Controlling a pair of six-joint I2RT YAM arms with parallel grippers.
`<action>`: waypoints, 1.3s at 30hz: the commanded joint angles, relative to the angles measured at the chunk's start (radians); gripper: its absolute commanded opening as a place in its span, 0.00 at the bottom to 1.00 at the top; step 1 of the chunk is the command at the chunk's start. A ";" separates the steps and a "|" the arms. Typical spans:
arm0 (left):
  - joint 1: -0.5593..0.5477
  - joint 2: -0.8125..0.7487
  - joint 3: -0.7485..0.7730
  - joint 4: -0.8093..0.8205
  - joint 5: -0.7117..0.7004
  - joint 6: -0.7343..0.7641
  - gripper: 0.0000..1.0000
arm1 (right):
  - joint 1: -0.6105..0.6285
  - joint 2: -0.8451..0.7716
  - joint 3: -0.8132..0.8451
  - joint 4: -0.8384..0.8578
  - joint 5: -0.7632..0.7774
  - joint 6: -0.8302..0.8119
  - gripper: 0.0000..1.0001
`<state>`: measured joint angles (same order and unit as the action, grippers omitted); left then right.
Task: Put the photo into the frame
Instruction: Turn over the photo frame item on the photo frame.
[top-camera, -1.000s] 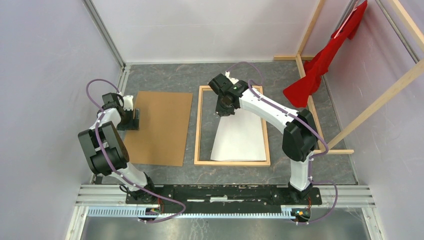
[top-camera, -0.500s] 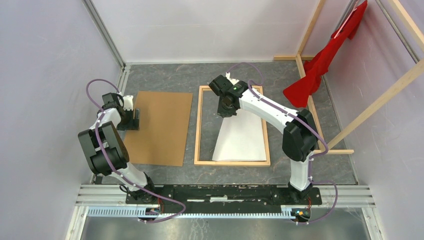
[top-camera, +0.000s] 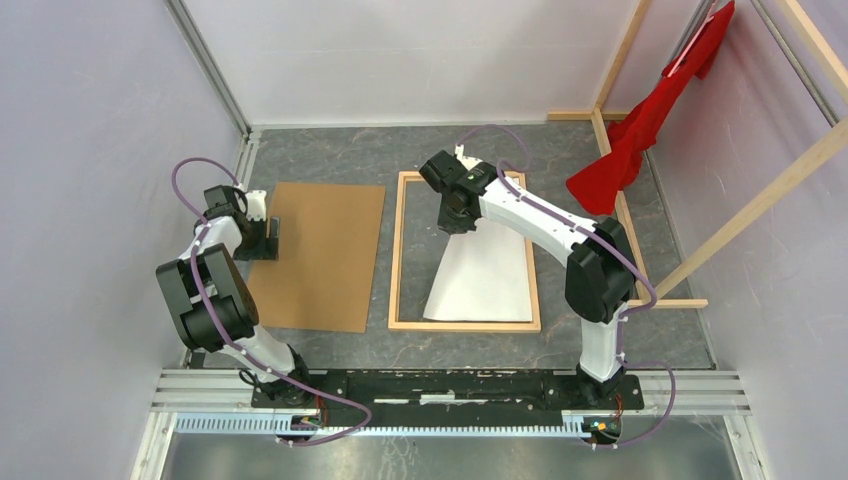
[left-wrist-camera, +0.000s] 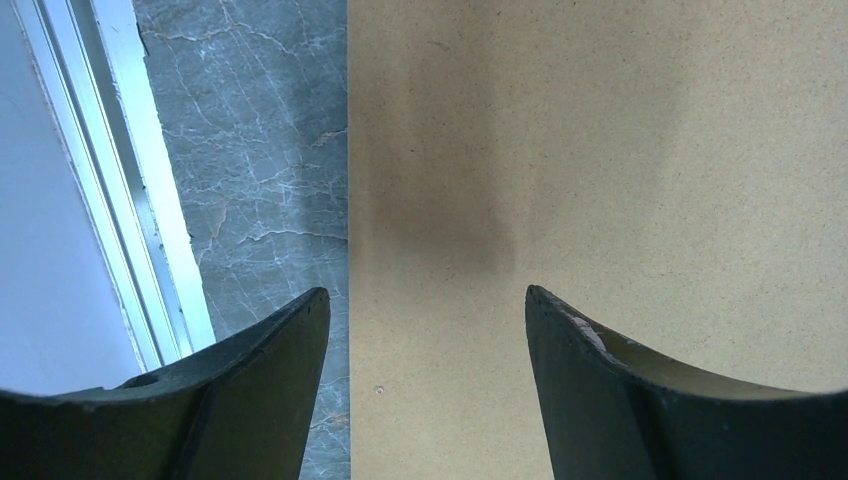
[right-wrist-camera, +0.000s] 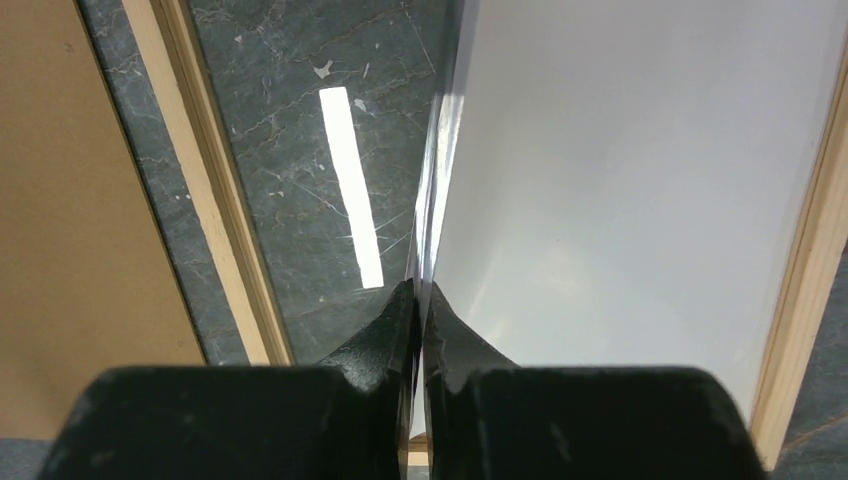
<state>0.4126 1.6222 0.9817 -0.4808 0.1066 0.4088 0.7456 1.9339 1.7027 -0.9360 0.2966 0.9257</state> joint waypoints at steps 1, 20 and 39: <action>-0.002 -0.038 0.003 0.018 -0.005 0.019 0.80 | -0.004 -0.032 -0.002 0.010 0.026 -0.022 0.19; -0.003 -0.050 -0.003 0.010 -0.003 0.028 0.94 | -0.006 -0.117 -0.094 0.174 -0.059 -0.134 0.98; -0.002 -0.049 -0.001 0.002 -0.015 0.040 1.00 | -0.055 -0.209 -0.299 0.456 -0.216 -0.169 0.98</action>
<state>0.4126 1.5997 0.9802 -0.4835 0.1047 0.4095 0.7097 1.7805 1.4338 -0.5968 0.1368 0.7788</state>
